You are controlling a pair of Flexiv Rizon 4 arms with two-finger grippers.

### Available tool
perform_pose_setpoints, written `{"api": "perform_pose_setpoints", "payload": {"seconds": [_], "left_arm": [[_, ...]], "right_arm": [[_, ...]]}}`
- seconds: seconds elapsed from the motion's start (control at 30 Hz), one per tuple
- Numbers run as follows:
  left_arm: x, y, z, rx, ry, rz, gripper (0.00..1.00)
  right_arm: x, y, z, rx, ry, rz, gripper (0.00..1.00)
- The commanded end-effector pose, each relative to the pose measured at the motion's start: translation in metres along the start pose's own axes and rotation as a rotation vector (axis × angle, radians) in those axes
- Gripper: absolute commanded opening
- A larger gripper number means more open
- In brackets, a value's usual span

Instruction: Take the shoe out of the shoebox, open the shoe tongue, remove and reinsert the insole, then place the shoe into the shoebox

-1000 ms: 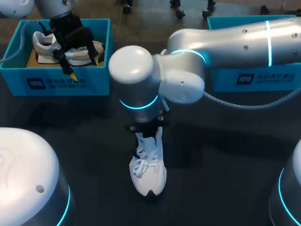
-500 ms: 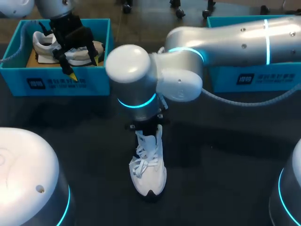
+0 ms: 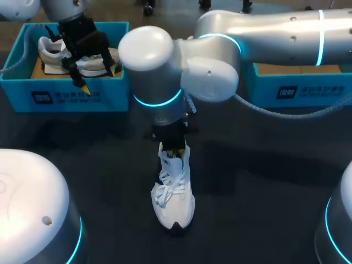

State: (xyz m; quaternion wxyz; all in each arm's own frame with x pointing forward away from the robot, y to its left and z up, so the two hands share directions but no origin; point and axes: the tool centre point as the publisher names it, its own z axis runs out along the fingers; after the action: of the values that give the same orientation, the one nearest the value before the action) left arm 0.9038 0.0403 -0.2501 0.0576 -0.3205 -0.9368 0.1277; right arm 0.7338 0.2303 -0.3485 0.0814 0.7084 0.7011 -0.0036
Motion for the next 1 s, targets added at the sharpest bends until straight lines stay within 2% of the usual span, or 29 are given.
{"api": "perform_pose_setpoints", "payload": {"seconds": [0.03,0.2,0.33,0.4,0.5,0.8,1.0], "left_arm": [[0.000,0.000,-0.001,-0.003,0.001,0.001,1.00],[0.000,0.000,-0.001,-0.003,0.001,0.001,1.00],[0.000,0.000,-0.001,-0.003,0.001,0.001,1.00],[0.000,0.000,-0.001,-0.003,0.001,0.001,1.00],[0.000,0.000,-0.001,-0.003,0.001,0.001,1.00],[0.000,0.000,-0.001,-0.003,0.001,0.001,1.00],[0.000,0.000,-0.001,-0.003,0.001,0.001,1.00]], "right_arm": [[-0.004,-0.004,0.004,0.030,0.047,0.005,0.44],[0.006,-0.007,0.001,0.043,0.046,-0.006,0.58],[0.013,-0.007,0.003,0.059,0.043,-0.007,0.55],[0.017,-0.008,0.005,0.072,0.037,-0.006,0.65],[0.018,-0.011,0.006,0.082,0.029,0.000,0.99],[0.014,-0.012,-0.006,0.074,-0.003,0.023,1.00],[0.015,-0.023,-0.012,0.080,-0.020,0.050,1.00]]}}
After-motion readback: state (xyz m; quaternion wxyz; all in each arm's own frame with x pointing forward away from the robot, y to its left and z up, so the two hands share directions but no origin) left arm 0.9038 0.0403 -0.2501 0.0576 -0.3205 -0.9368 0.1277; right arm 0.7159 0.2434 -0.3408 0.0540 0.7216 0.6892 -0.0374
